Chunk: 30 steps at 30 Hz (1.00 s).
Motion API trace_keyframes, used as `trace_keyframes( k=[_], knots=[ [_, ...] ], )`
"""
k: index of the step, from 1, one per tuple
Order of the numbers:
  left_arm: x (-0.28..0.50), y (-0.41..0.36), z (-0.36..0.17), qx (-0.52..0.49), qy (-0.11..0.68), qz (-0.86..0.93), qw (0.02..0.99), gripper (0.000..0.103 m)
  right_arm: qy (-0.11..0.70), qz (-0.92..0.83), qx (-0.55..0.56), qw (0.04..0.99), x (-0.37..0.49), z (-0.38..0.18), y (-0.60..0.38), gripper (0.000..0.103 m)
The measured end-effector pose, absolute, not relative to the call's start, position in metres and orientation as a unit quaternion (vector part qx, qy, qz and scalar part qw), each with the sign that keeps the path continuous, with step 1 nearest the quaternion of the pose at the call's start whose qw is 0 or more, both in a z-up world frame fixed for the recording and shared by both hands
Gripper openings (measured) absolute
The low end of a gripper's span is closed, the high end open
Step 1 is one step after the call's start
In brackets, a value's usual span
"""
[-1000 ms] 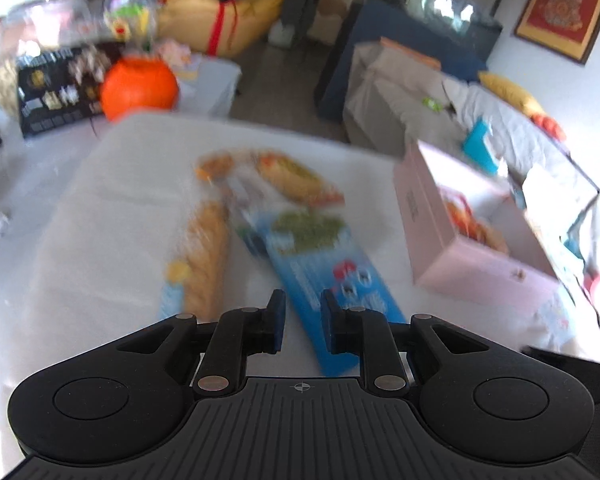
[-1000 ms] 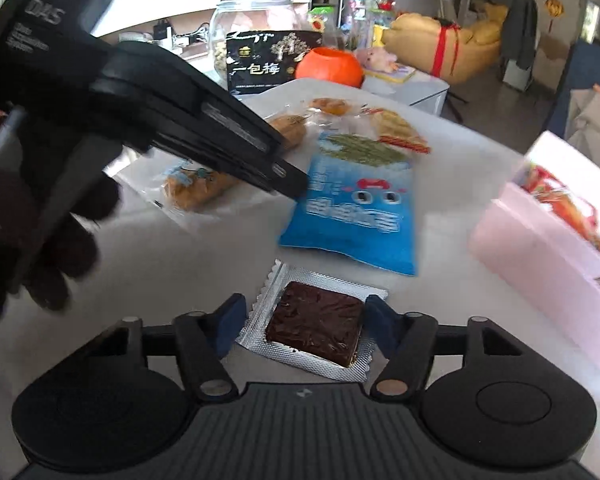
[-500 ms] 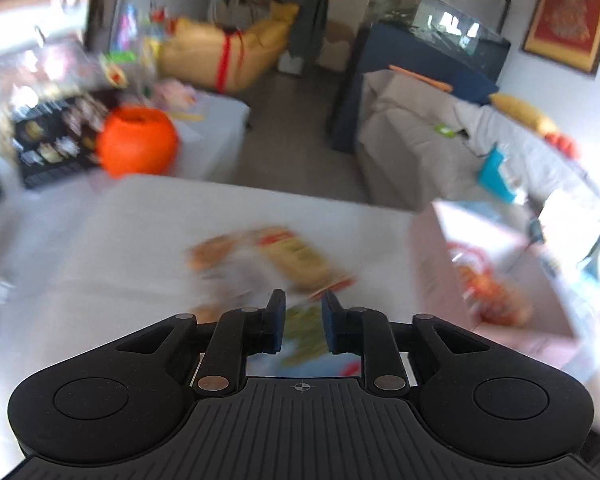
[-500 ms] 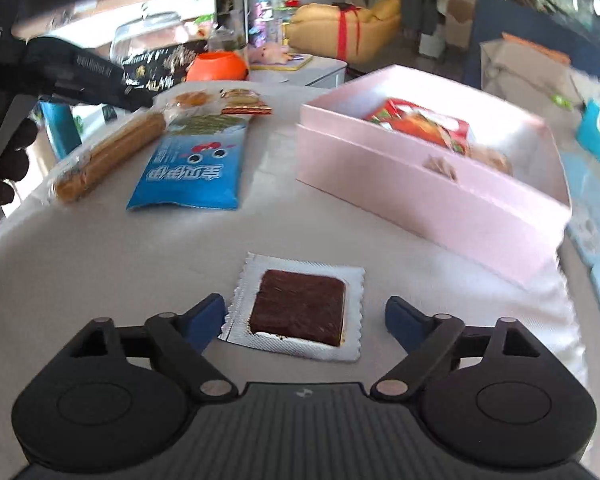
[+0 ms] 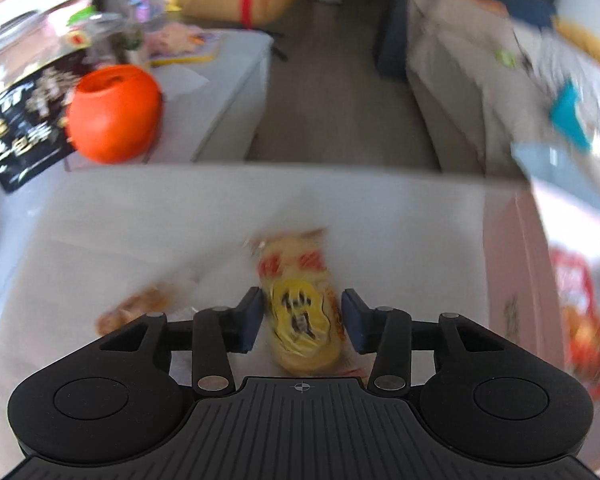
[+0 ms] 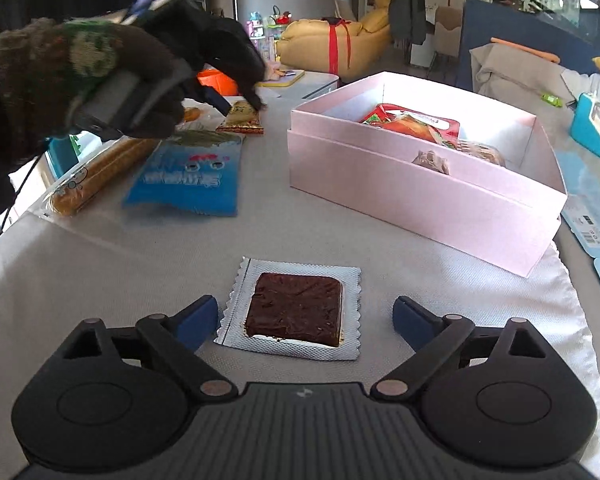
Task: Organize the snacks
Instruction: 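Lift the jerky square with the right gripper while the left gripper lifts the rice-cracker packet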
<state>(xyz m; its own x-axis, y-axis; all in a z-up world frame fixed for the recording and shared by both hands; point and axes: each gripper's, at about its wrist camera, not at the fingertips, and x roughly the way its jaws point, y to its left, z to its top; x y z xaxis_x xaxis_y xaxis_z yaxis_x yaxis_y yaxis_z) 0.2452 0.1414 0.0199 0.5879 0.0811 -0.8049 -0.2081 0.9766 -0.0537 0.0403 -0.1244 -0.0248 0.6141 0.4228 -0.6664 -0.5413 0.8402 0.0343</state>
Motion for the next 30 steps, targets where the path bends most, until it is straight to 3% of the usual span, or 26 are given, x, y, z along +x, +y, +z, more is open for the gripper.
trace_keyframes(
  k=[2,4,17,25,30],
  knots=[
    [0.243,0.127,0.018,-0.018,0.437,0.077,0.896,0.049,0.348,0.272,-0.085,0.893,0.041,-0.025,-0.124,0.097],
    [0.239,0.128,0.019,-0.022,0.435,0.063,0.898,0.041,0.348,0.275,-0.082,0.892,0.041,-0.025,-0.124,0.098],
    [0.107,0.095,0.065,-0.052,0.353,-0.043,0.933,0.041,0.352,0.281,-0.094,0.888,0.041,-0.026,-0.119,0.103],
    [0.085,0.109,0.095,-0.068,0.27,-0.01,0.96,0.041,0.357,0.285,-0.099,0.884,0.042,-0.026,-0.12,0.103],
    [0.08,0.124,0.106,-0.092,0.257,0.007,0.962,0.041,0.356,0.286,-0.101,0.884,0.043,-0.026,-0.119,0.103]
  ],
)
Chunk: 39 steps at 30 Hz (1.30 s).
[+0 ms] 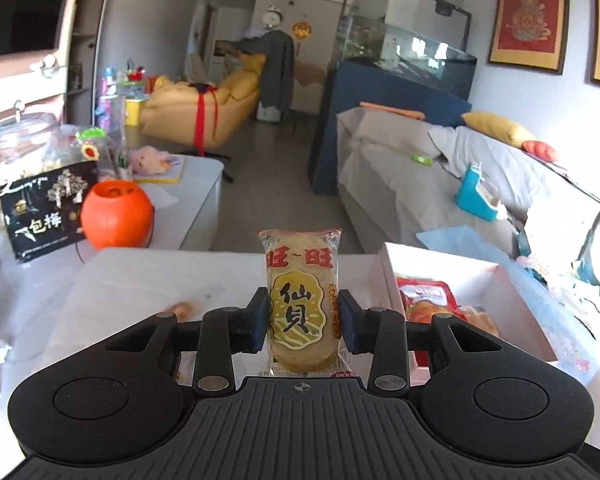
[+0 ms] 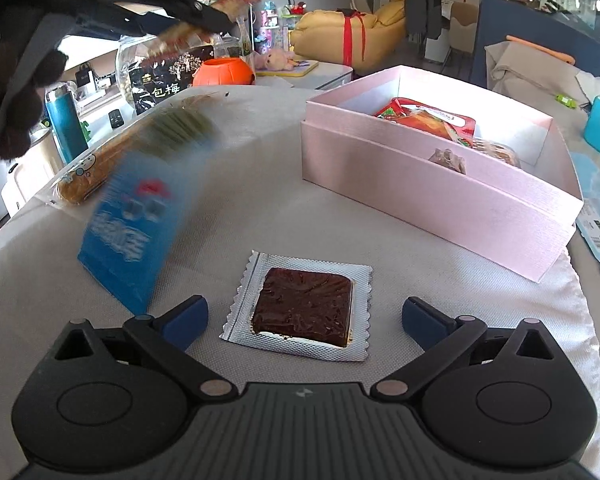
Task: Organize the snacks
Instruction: 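Lift the jerky square with the right gripper while the left gripper lifts the rice-cracker packet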
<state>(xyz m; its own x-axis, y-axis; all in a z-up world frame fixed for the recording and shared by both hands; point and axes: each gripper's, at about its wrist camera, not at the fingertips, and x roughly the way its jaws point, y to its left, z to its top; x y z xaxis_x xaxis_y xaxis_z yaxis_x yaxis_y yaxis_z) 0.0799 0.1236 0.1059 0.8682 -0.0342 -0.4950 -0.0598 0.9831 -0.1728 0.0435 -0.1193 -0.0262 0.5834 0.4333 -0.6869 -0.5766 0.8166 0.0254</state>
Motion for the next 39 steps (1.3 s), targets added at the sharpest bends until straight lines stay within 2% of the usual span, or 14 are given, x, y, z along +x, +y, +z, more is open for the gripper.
trace_keyframes(
  k=[4,9,13,16,18,22,27,29,31,32,33,34,38,39],
  knots=[
    [0.069,0.113,0.099,-0.108,0.299,-0.041,0.947,0.041,0.357,0.288,-0.102,0.883,0.045,-0.026,-0.12,0.103],
    [0.046,0.074,0.066,-0.093,0.358,-0.104,0.923,0.041,0.365,0.307,-0.119,0.871,0.044,-0.023,-0.134,0.102],
    [0.036,0.063,0.039,-0.101,0.39,-0.105,0.909,0.041,0.355,0.252,-0.137,0.89,0.039,-0.021,-0.162,0.102],
    [0.03,0.06,0.029,-0.095,0.398,-0.099,0.907,0.041,0.332,0.176,-0.165,0.912,0.037,-0.019,-0.179,0.102],
    [0.029,0.056,0.024,-0.072,0.394,-0.093,0.911,0.041,0.347,0.172,-0.136,0.912,0.04,-0.014,-0.189,0.089],
    [0.025,0.063,0.027,-0.048,0.389,-0.059,0.918,0.041,0.377,0.251,-0.037,0.891,0.047,-0.004,-0.189,0.077],
    [0.022,0.081,0.031,-0.102,0.393,-0.06,0.912,0.041,0.365,0.274,-0.087,0.886,0.048,-0.014,-0.144,0.078],
    [0.021,0.081,0.032,-0.117,0.395,-0.073,0.908,0.041,0.359,0.282,-0.103,0.884,0.047,-0.02,-0.126,0.084],
    [0.021,0.078,0.03,-0.121,0.399,-0.082,0.905,0.041,0.348,0.285,-0.109,0.886,0.046,-0.022,-0.12,0.084],
    [0.022,0.074,0.029,-0.118,0.402,-0.085,0.904,0.041,0.347,0.287,-0.111,0.886,0.045,-0.022,-0.121,0.081],
    [0.023,0.071,0.027,-0.116,0.404,-0.087,0.903,0.041,0.346,0.291,-0.113,0.885,0.043,-0.021,-0.124,0.074],
    [0.023,0.068,0.026,-0.116,0.405,-0.091,0.902,0.041,0.344,0.295,-0.116,0.884,0.043,-0.02,-0.127,0.072],
    [0.027,0.055,0.025,-0.107,0.408,-0.1,0.901,0.041,0.328,0.27,-0.155,0.892,0.035,-0.017,-0.152,0.072],
    [0.029,0.05,0.023,-0.105,0.416,-0.105,0.897,0.041,0.326,0.266,-0.162,0.893,0.032,-0.016,-0.163,0.076]
  ],
)
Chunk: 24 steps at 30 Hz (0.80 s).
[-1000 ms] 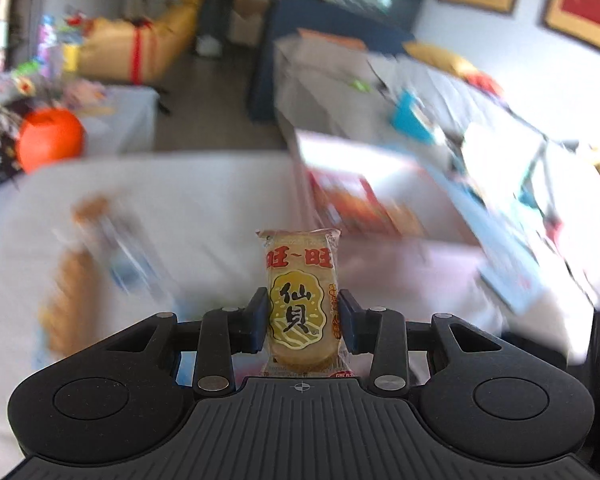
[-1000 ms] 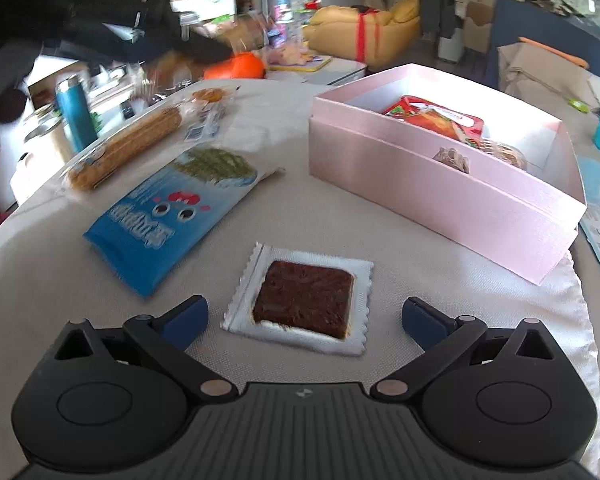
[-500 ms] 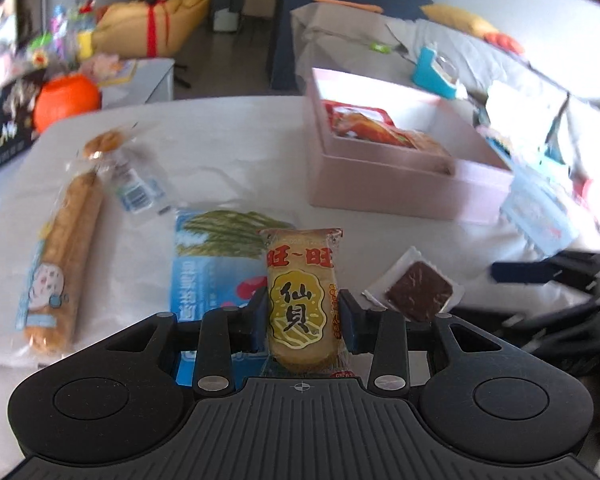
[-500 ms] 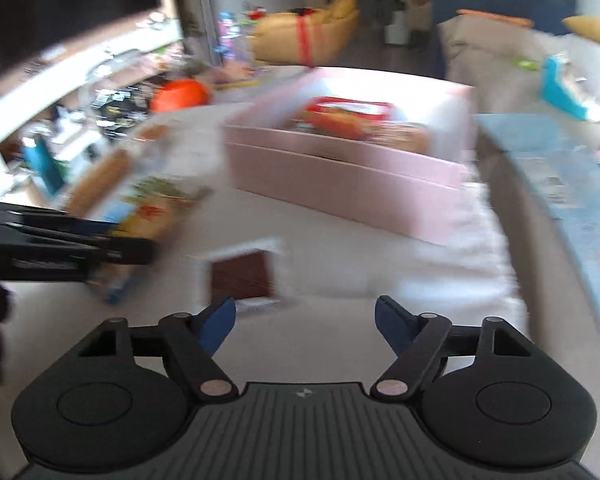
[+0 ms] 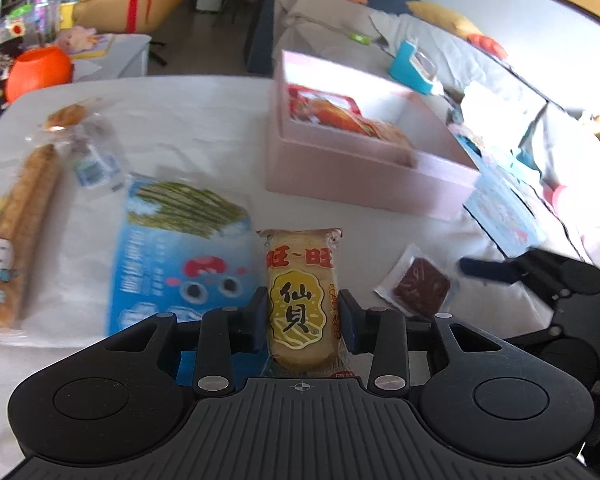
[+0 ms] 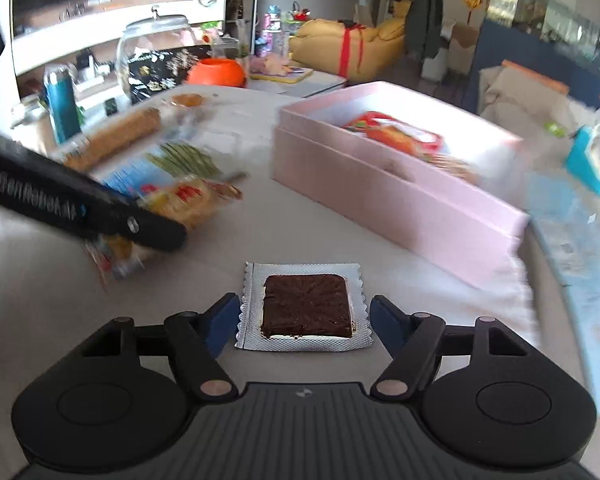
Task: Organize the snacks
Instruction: 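Lift the jerky square with the right gripper while the left gripper lifts the rice-cracker packet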
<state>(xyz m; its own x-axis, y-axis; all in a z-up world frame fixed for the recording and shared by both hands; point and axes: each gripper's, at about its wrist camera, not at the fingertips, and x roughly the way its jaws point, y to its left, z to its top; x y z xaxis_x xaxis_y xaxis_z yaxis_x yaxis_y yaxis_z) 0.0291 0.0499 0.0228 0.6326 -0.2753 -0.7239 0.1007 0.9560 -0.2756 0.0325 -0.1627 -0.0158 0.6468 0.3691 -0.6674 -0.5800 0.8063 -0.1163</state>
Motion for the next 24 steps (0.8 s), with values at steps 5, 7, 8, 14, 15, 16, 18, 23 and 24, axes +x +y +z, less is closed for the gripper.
trace_keyframes(
  k=[5,7,8,14,15,16,18,23,24],
  knots=[
    [0.027,0.019,0.018,-0.038,0.422,-0.093,0.901,0.042,0.306,0.185,-0.2,0.912,0.029,-0.016,-0.191,0.086],
    [0.027,0.016,0.018,-0.029,0.423,-0.089,0.901,0.043,0.321,0.171,-0.175,0.915,0.034,-0.013,-0.199,0.083],
    [0.027,0.015,0.018,-0.031,0.423,-0.089,0.901,0.044,0.336,0.18,-0.146,0.913,0.038,-0.01,-0.204,0.078],
    [0.026,0.015,0.018,-0.035,0.422,-0.088,0.902,0.044,0.38,0.194,-0.048,0.903,0.062,-0.013,-0.2,0.076],
    [0.027,0.015,0.018,-0.035,0.422,-0.088,0.902,0.044,0.38,0.189,-0.047,0.904,0.067,-0.014,-0.196,0.077],
    [0.027,0.016,0.018,-0.035,0.421,-0.088,0.902,0.044,0.379,0.186,-0.044,0.905,0.071,-0.015,-0.191,0.077],
    [0.026,0.015,0.018,-0.035,0.42,-0.087,0.903,0.044,0.377,0.182,-0.035,0.907,0.08,-0.016,-0.181,0.078],
    [0.025,0.016,0.018,-0.033,0.419,-0.09,0.903,0.044,0.368,0.196,-0.047,0.908,0.087,-0.018,-0.163,0.075],
    [0.025,0.016,0.018,-0.034,0.418,-0.09,0.903,0.044,0.365,0.209,-0.054,0.905,0.084,-0.018,-0.161,0.069]
  ],
)
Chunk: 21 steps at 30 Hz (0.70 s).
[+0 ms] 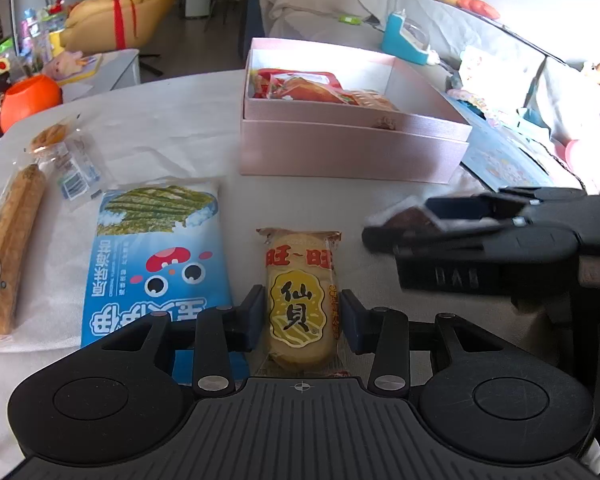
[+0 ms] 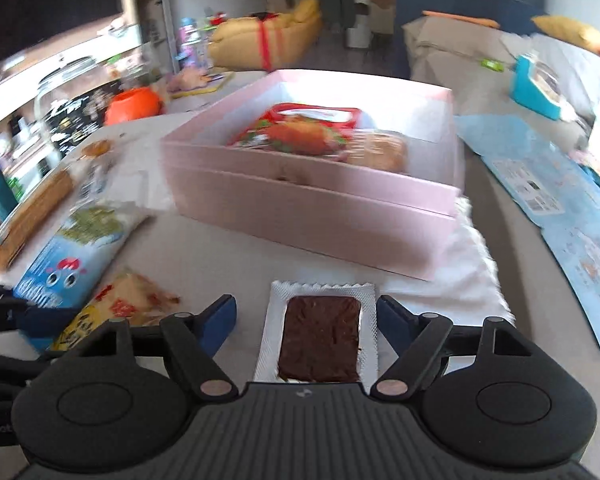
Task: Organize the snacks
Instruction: 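Lift the jerky square with the right gripper while the left gripper lifts the rice-cracker packet, then drop the jerky square into the pink box with the right gripper while the left drops its packet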
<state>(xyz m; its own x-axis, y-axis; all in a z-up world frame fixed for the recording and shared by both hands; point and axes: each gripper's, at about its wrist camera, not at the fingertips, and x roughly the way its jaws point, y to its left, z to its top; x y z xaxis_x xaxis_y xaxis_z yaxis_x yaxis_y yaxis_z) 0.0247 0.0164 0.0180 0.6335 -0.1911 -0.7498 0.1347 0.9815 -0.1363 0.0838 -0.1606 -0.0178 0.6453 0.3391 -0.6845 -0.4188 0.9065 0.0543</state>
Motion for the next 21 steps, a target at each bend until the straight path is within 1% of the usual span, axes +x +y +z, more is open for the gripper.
trace_keyframes(
  k=[2,16,21],
  knots=[
    [0.024,0.016,0.018,-0.034,0.418,-0.09,0.903,0.044,0.359,0.229,-0.072,0.902,0.073,-0.017,-0.158,0.06],
    [0.022,0.017,0.019,-0.041,0.424,-0.096,0.9,0.044,0.368,0.235,-0.088,0.895,0.031,-0.013,-0.193,0.06],
    [0.02,0.017,0.019,-0.045,0.428,-0.102,0.897,0.044,0.365,0.232,-0.087,0.897,0.03,-0.015,-0.195,0.065]
  ],
)
